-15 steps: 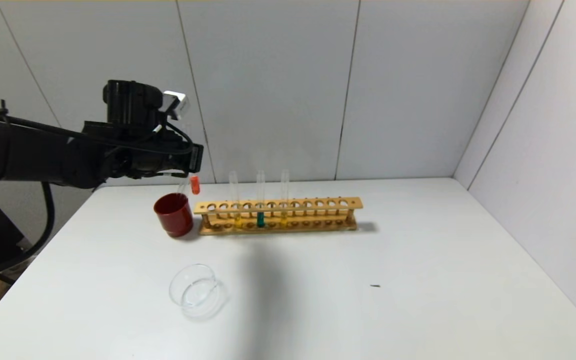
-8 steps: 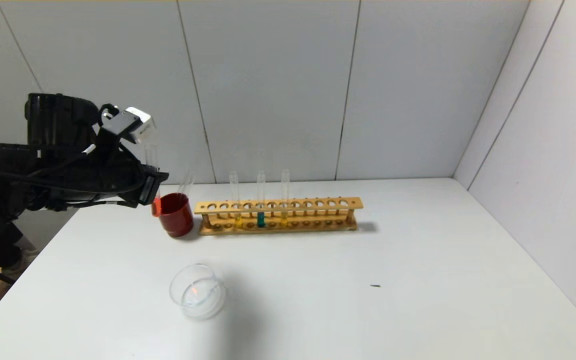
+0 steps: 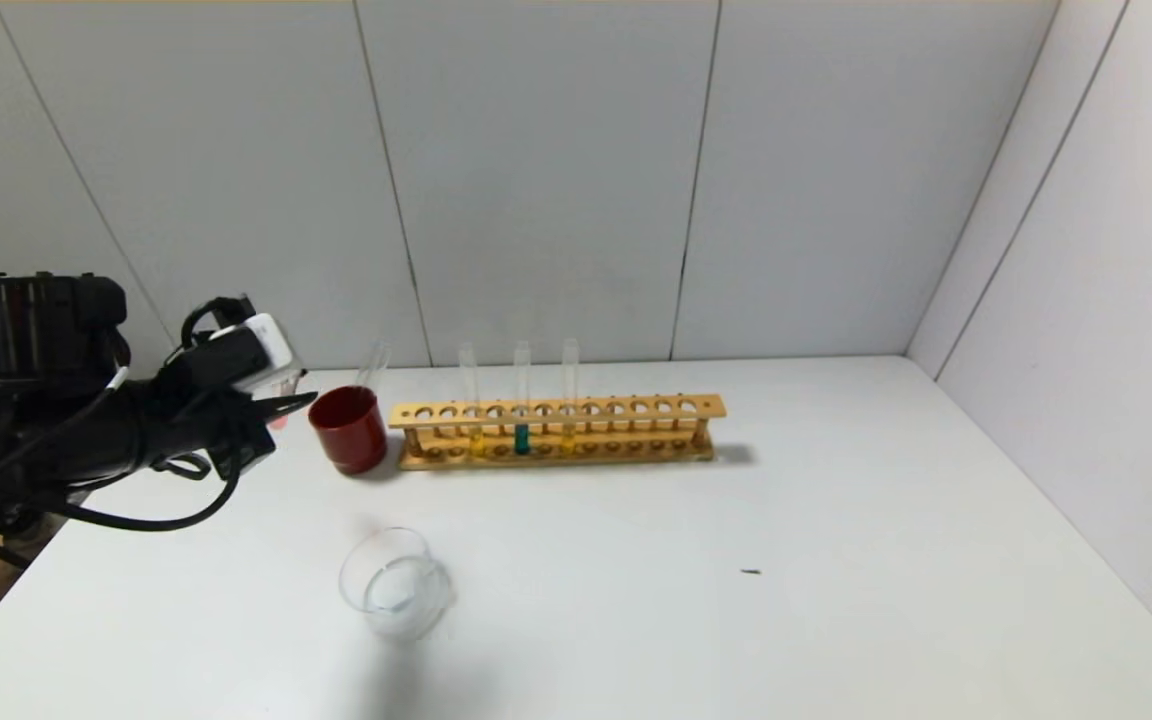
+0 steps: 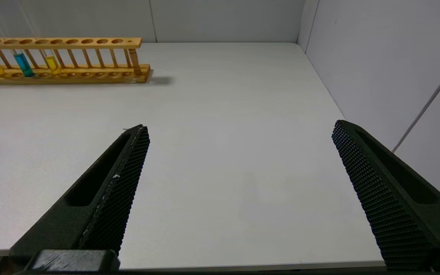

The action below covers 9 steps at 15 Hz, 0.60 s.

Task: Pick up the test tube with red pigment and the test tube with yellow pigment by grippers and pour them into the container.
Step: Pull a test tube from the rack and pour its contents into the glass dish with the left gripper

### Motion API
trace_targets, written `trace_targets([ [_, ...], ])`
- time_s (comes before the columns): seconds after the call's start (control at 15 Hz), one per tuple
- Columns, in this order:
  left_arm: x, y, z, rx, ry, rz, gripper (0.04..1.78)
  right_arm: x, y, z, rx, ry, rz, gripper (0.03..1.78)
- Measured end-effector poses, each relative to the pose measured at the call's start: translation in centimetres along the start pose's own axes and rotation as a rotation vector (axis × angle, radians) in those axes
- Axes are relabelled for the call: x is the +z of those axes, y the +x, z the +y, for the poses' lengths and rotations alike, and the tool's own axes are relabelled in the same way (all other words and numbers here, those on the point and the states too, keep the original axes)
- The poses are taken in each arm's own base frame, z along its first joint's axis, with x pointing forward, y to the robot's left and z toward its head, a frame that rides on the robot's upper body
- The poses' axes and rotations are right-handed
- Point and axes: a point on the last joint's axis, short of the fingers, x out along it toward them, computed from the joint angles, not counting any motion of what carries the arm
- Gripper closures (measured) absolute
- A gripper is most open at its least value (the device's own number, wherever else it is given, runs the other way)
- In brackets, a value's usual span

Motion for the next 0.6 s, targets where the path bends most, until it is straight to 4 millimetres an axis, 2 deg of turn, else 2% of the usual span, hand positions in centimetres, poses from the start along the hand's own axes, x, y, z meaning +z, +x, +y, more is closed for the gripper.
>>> trace_targets([
  [0.27,-1.7,-0.5,-1.5,-0.072,0.274,-0.012,1.49,0.0,0.0,0.0,0.000,0.000,0.000,0.06],
  [0.6,-2.9,-0.7,-3.7,-0.147,0.452,0.010,1.49,0.0,0.0,0.0,0.000,0.000,0.000,0.06],
])
